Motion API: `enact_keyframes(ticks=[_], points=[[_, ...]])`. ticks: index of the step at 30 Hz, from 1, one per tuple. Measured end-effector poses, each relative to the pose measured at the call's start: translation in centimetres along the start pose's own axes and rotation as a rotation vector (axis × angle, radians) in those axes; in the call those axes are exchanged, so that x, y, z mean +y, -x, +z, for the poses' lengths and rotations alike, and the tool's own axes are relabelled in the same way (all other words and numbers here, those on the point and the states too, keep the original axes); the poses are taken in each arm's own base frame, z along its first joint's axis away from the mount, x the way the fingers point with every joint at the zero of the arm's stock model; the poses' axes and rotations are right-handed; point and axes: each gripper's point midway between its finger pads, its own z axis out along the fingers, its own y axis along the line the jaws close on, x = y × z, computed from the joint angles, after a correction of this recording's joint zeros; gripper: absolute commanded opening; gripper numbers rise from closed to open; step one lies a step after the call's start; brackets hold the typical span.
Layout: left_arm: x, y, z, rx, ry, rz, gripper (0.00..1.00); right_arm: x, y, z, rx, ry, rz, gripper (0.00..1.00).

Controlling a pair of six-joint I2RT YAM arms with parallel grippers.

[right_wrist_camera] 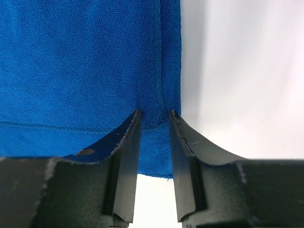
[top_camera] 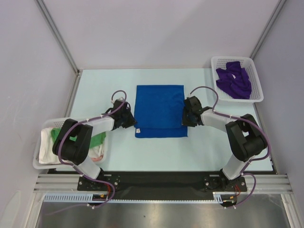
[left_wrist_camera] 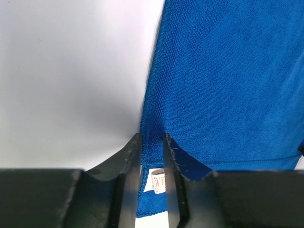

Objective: Fold and stack the towels
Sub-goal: Fold the towel

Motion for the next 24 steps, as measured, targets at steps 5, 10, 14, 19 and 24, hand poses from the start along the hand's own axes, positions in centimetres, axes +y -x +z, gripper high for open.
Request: enact_keyframes(ticks=[5, 10, 14, 19, 24], points=[[0.14, -0.14, 0.1, 0.004, 0.004, 0.0, 0.13, 0.09, 0.1, 0.02, -0.005, 0.003, 0.0, 0.29], [0.23, -0.22, 0.15, 0.007, 0.007, 0.0, 0.01, 0.03, 0.06, 0.02, -0.003, 0.0, -0.001, 0.14], [0.23, -0.19, 0.11, 0.009, 0.01, 0.001, 0.0, -0.11, -0.06, -0.02, 0.001, -0.006, -0.001, 0.04], [0.17, -0.07, -0.02, 0.013, 0.016, 0.008, 0.0, -0.08, 0.14, -0.23, 0.001, -0.01, -0.002, 0.0], [0.13, -0.02, -0.12, 0.019, 0.021, 0.014, 0.0, 0.0, 0.43, -0.64, -0.001, -0.012, -0.003, 0.0]])
